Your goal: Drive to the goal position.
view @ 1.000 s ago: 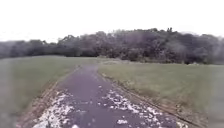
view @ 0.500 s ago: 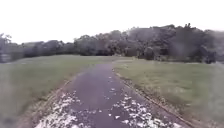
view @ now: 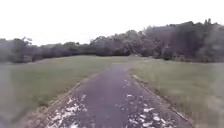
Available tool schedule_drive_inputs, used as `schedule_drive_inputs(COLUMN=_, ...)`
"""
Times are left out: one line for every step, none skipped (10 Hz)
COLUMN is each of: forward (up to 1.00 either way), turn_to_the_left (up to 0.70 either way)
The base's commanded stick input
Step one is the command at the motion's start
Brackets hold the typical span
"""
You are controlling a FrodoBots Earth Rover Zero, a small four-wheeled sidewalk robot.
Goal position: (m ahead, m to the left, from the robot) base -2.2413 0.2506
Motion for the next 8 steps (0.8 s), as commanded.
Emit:
schedule_drive_inputs(forward=0.7, turn_to_the_left=0.08)
schedule_drive_inputs(forward=0.7, turn_to_the_left=0.01)
schedule_drive_inputs(forward=0.7, turn_to_the_left=0.0)
schedule_drive_inputs(forward=0.7, turn_to_the_left=0.0)
schedule_drive_inputs(forward=0.7, turn_to_the_left=0.0)
schedule_drive_inputs(forward=0.7, turn_to_the_left=0.0)
schedule_drive_inputs(forward=0.7, turn_to_the_left=0.0)
schedule_drive_inputs(forward=0.7, turn_to_the_left=0.0)
